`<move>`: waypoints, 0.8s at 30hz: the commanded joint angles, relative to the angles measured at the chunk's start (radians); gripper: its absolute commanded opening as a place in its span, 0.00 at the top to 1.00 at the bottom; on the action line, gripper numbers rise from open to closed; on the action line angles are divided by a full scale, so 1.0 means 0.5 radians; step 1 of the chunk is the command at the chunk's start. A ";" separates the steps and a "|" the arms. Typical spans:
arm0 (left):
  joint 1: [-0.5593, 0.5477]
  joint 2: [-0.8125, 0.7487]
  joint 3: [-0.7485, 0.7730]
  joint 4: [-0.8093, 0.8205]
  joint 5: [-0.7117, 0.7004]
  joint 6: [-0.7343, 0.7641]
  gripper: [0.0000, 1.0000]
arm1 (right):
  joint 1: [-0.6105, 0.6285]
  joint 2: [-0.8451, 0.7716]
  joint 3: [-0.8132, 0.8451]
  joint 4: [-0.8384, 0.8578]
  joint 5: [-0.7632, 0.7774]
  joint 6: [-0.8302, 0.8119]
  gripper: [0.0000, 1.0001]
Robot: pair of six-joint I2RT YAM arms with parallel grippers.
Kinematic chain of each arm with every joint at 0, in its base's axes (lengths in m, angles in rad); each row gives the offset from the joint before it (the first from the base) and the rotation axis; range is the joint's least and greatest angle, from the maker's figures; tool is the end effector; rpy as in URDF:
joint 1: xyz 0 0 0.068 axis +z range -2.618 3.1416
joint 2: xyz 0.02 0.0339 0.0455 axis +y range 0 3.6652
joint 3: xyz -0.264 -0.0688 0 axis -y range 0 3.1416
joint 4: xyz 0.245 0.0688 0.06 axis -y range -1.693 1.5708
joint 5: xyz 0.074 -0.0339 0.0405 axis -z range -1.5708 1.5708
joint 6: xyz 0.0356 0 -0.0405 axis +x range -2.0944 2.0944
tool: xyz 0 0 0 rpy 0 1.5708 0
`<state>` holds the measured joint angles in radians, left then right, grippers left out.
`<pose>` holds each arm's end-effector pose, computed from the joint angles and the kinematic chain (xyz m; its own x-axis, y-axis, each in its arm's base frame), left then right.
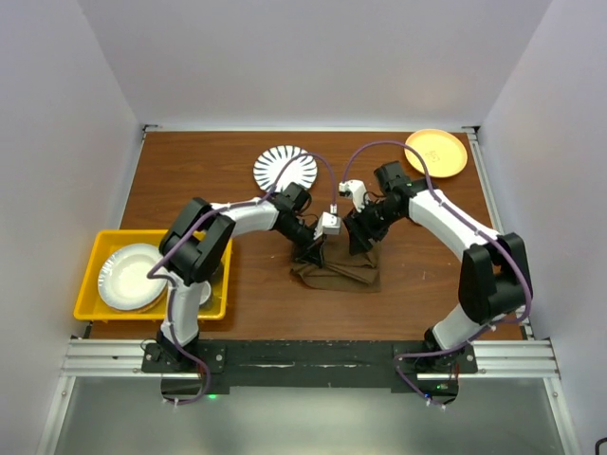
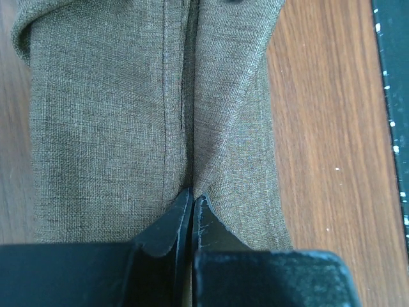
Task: Fold the napkin into a case and place the utensils inside
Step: Fold the 2/3-rectangle-folded napkin at the center of the board.
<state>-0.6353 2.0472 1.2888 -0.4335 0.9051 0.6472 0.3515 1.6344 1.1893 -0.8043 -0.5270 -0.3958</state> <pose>0.3019 -0.2573 0.1340 -0.2344 0.6355 -0.7357 0.9301 -0.0736 -0.3599 0.2913 0.1259 0.2262 -0.6497 -0.5932 -0.4754 -0.7557 0.5723 0.3185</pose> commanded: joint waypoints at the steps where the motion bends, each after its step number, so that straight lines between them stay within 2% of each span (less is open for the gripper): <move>1: 0.053 0.164 0.119 -0.154 -0.034 0.025 1.00 | 0.012 -0.179 -0.038 0.075 -0.087 -0.352 0.30; 3: 0.077 0.234 0.171 -0.216 0.003 0.001 1.00 | 0.012 -0.222 -0.065 0.120 -0.093 -0.417 0.23; 9: 0.120 0.437 0.367 -0.415 0.080 -0.009 1.00 | 0.042 -0.284 -0.182 0.237 -0.164 -0.635 0.16; 13: 0.154 0.556 0.468 -0.492 0.113 -0.036 1.00 | 0.088 -0.351 -0.292 0.329 -0.146 -0.809 0.17; 15: 0.172 0.612 0.530 -0.553 0.129 -0.037 1.00 | 0.171 -0.342 -0.317 0.342 -0.094 -0.834 0.21; 19: 0.185 0.673 0.598 -0.596 0.141 -0.049 1.00 | 0.361 -0.299 -0.369 0.433 0.041 -0.780 0.23; 24: 0.194 0.685 0.601 -0.590 0.138 -0.073 1.00 | 0.441 -0.213 -0.424 0.544 0.192 -0.727 0.27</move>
<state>-0.5522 2.3249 1.5913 -0.7540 1.1648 0.5850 0.5556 1.4998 0.9985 -0.6117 -0.5060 -0.7597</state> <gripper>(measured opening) 0.027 0.755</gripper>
